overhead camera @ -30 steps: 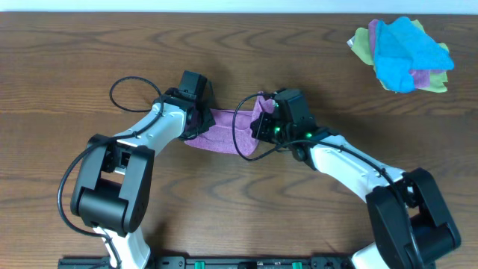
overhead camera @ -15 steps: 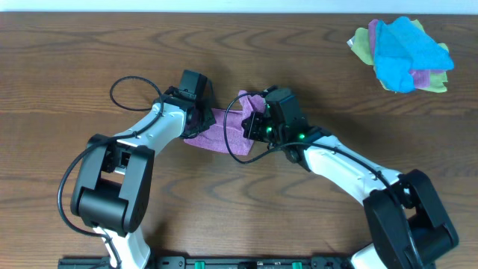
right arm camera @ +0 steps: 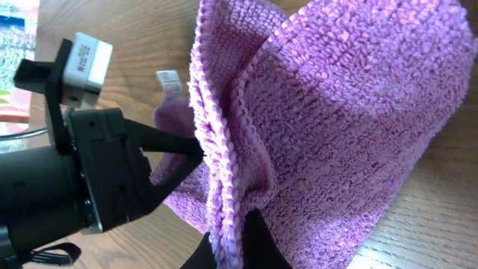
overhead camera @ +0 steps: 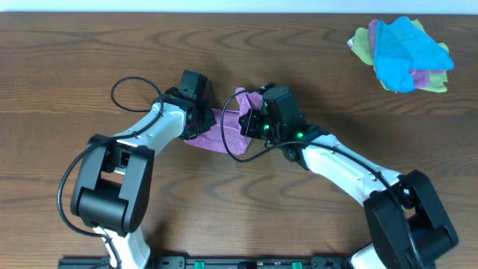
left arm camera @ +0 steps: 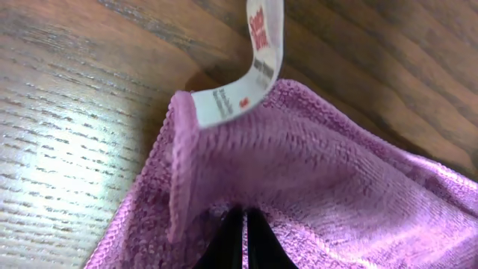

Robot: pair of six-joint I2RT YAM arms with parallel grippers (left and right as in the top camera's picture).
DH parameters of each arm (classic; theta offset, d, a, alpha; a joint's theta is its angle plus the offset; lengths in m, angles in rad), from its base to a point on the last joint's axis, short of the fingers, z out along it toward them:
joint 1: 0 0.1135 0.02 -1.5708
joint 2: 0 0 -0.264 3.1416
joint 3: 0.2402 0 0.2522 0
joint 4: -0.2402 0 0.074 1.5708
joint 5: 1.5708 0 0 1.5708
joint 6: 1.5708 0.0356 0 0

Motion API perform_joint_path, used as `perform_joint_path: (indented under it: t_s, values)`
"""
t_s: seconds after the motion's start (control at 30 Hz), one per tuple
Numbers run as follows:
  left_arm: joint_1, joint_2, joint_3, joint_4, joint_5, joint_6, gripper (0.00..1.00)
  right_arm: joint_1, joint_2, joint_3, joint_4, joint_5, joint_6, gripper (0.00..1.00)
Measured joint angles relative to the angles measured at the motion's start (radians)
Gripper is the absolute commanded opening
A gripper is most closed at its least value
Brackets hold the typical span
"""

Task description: Fold the cloth

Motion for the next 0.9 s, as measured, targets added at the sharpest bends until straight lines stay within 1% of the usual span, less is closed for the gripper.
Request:
perform_joint_path:
  t_s: [0.2, 0.33, 0.53, 0.7, 0.9]
  values:
    - [0.014, -0.032, 0.031, -0.007, 0.000, 0.001, 0.06, 0.001, 0.000, 0.000, 0.000, 0.002, 0.000, 0.01]
    - [0.057, -0.080, 0.034, -0.015, 0.000, 0.005, 0.06, 0.005, 0.000, 0.000, 0.005, 0.005, 0.000, 0.01]
    - [0.122, -0.133, 0.034, -0.056, 0.000, 0.028, 0.06, 0.049, 0.000, 0.014, 0.002, 0.023, 0.000, 0.01]
    - [0.146, -0.143, 0.034, -0.083, 0.000, 0.037, 0.06, 0.084, 0.000, 0.067, -0.032, 0.063, -0.013, 0.01]
    - [0.157, -0.146, 0.034, -0.092, 0.000, 0.054, 0.06, 0.090, 0.000, 0.075, -0.038, 0.091, -0.022, 0.01]
